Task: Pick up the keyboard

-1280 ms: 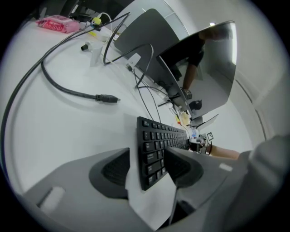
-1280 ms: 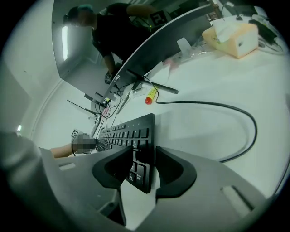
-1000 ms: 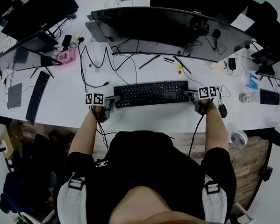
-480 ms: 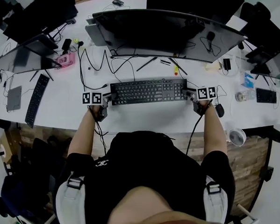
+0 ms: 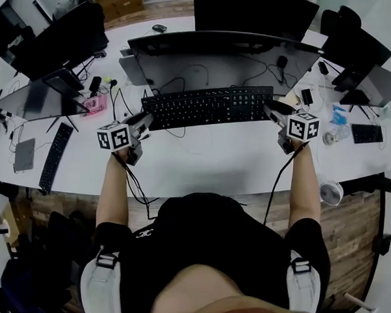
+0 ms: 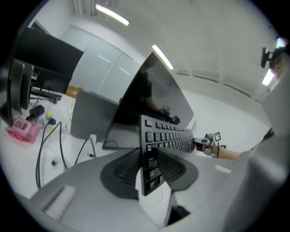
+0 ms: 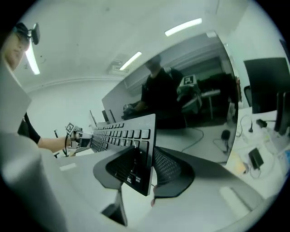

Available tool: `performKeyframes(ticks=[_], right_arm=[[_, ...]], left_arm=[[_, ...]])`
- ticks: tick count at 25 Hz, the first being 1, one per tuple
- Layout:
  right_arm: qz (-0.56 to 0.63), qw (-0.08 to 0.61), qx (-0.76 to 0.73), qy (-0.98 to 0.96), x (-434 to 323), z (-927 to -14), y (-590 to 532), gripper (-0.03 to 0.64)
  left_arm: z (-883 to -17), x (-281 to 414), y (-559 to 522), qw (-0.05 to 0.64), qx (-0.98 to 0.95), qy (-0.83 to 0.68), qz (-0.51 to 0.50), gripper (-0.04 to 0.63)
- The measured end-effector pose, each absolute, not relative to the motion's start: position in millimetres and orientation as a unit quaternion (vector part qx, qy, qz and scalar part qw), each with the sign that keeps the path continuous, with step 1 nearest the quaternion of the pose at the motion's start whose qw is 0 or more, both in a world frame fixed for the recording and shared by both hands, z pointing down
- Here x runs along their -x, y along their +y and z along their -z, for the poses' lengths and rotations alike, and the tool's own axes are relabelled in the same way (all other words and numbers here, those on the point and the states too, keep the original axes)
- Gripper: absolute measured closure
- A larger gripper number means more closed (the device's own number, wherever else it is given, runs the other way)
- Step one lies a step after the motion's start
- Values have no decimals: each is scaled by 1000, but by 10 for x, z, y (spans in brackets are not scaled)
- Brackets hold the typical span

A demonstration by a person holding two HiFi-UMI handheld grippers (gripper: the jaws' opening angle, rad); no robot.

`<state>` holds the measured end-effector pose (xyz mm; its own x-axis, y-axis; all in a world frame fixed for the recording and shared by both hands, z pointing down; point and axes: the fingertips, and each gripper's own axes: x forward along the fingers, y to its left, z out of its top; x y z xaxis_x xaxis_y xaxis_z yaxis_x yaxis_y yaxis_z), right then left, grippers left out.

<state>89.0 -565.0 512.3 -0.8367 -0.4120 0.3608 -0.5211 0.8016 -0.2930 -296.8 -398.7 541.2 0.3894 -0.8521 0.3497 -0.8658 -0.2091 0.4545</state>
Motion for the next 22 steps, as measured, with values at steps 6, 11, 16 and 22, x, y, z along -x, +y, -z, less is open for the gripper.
performKeyframes(ticks=[6, 11, 16, 22], right_arm=[[-88, 47, -272, -957, -961, -3840, -5650, 491], [-45, -3, -276, -960, -1019, -3288, -5476, 491], [-26, -22, -278, -960, -1075, -3116, -5354, 491], [-30, -22, -281, -959, -1157, -3140, -5319, 491]], left_arm=[[-4173, 2962, -4179, 173, -817, -550, 23, 425], [-3488, 2941, -4119, 92, -831, -548, 28, 425], [-3338, 2903, -4058, 79, -834, -545, 34, 423], [-3289, 2817, -3992, 70, -835, -545, 32, 425]])
